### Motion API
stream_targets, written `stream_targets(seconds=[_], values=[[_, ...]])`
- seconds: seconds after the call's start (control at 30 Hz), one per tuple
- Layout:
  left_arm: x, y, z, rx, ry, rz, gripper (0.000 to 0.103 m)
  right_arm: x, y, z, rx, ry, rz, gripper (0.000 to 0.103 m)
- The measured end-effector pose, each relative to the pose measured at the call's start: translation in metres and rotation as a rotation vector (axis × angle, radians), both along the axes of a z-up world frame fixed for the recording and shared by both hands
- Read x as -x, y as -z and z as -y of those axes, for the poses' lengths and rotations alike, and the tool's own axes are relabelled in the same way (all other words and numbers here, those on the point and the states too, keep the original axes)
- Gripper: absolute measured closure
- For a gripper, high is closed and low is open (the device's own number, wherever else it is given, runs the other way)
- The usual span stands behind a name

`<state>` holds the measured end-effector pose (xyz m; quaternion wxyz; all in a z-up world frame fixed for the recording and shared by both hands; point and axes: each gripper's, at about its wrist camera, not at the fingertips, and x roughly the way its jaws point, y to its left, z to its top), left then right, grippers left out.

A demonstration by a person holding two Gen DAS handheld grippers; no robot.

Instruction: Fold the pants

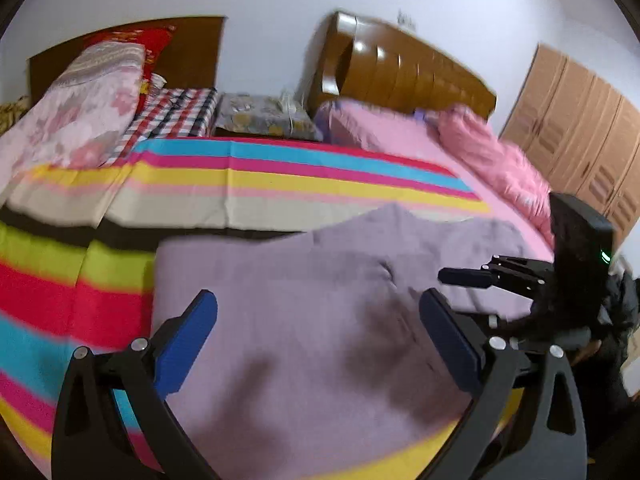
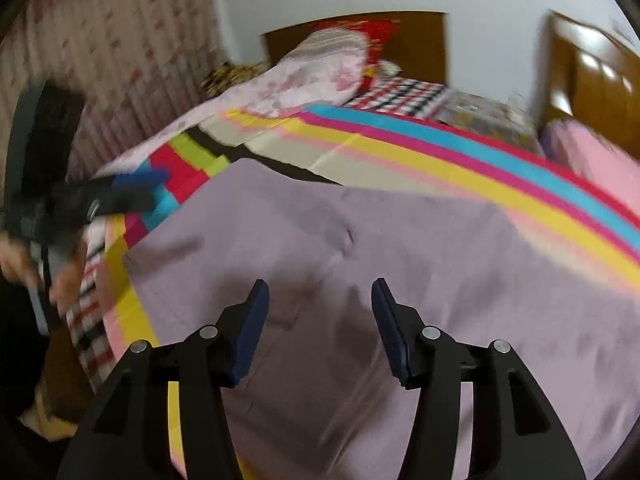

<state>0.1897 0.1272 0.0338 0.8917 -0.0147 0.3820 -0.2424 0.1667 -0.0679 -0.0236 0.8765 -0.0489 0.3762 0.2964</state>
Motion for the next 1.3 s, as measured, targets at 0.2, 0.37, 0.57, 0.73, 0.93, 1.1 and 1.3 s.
stream_targets(seconds=[0.2,0.37,0.57,0.73,0.93,1.1,1.3], values=[[-0.076,0.059,0.012,-0.227,-0.061,-0.143,0.002,-0.042,0.028,0.004,0.070,-0.006,-0.047,0.046],[-0.064,0.071,0.007,-0.214,-0.056,-0.049,0.002,-0.052,0.034,0.030,-0.074,0.031,-0.126,0.035],[-0.060,0.072,0.010,-0.231,-0.066,-0.046,0.002,-0.048,0.018,0.036,-0.089,0.141,-0.046,0.029],[-0.061,0.072,0.010,-0.228,-0.066,-0.046,0.002,-0.029,-0.009,0.026,-0.147,0.056,0.019,0.026],[-0.064,0.071,0.010,-0.230,-0.069,-0.045,0.001,-0.023,0.037,-0.014,0.125,0.012,-0.031,0.017],[-0.065,0.072,0.010,-0.225,-0.071,-0.046,0.002,-0.017,0.040,-0.024,0.186,0.041,0.015,0.012],[-0.064,0.071,0.010,-0.225,-0.071,-0.046,0.002,-0.018,0.039,-0.020,0.174,0.043,0.009,0.012]])
